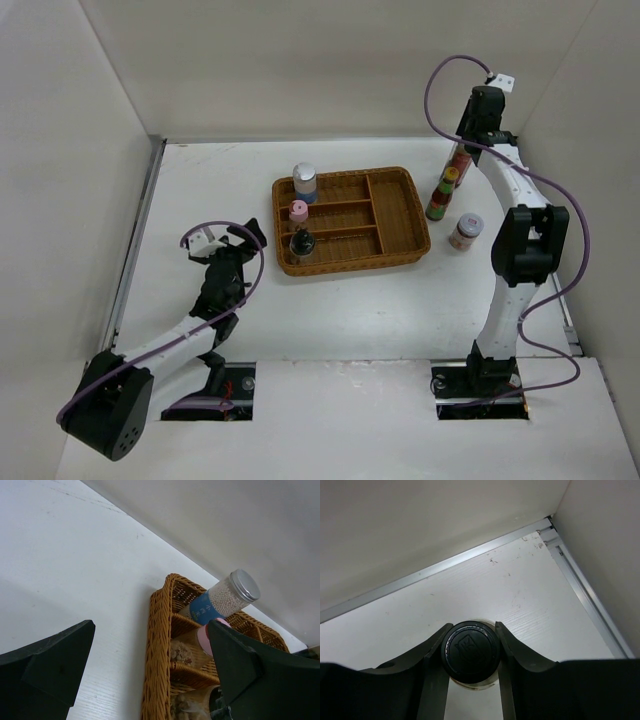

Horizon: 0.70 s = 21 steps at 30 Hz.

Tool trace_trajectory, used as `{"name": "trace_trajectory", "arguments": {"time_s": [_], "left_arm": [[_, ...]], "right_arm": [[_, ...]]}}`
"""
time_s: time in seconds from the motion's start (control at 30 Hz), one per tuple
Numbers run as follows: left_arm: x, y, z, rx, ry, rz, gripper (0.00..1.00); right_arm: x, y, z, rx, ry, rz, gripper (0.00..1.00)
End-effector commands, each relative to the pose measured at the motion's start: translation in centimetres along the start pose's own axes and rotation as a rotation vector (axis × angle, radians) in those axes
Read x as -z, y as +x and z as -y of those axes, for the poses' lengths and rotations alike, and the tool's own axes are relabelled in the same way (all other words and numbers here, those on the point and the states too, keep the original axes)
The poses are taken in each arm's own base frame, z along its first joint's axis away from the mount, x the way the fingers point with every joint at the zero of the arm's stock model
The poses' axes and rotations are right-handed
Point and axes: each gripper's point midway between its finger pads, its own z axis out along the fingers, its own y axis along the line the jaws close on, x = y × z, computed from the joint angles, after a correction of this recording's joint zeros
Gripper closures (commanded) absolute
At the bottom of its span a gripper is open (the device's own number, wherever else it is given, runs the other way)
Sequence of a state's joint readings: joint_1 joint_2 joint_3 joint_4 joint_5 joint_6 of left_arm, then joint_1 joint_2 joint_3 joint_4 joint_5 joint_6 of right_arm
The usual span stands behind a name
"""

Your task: Organize the condiment bottles

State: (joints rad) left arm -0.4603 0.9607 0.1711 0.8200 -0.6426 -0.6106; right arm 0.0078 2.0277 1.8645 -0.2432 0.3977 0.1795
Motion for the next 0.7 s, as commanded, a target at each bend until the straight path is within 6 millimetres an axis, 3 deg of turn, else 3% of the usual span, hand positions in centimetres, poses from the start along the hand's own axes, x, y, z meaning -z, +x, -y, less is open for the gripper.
{"name": "trace_trajectory", "arguments": {"time_s": [0.0, 0.2, 0.3, 0.43, 0.67], "left_arm": [[-0.1, -1.3, 0.9, 0.051, 0.035, 0.043, 0.0], [-0.3, -1.2, 0.8, 0.046, 0.027, 0.04, 0.0], [-0.3, -1.3, 0.7, 0.047, 0.024, 0.043, 0.0], [-0.2, -1.2, 0.7, 0.05, 0.026, 0.041, 0.0], [-0.4, -0.7, 0.4, 0.049, 0.013, 0.028, 0.0]], "right_arm": [[2.2, -8.5, -0.2, -0.093, -0.022, 0.235, 0.75], [7.2, -16.1, 1.0, -0.142, -0.026, 0.402, 0.79], [10.1, -18.7, 1.1, -0.151, -0.044, 0.461, 0.8], [14.0, -20.2, -2.1, -0.131, -0.119, 0.506, 0.8], [20.1, -19.7, -10.1, -0.093, -0.291, 0.532, 0.8]]}}
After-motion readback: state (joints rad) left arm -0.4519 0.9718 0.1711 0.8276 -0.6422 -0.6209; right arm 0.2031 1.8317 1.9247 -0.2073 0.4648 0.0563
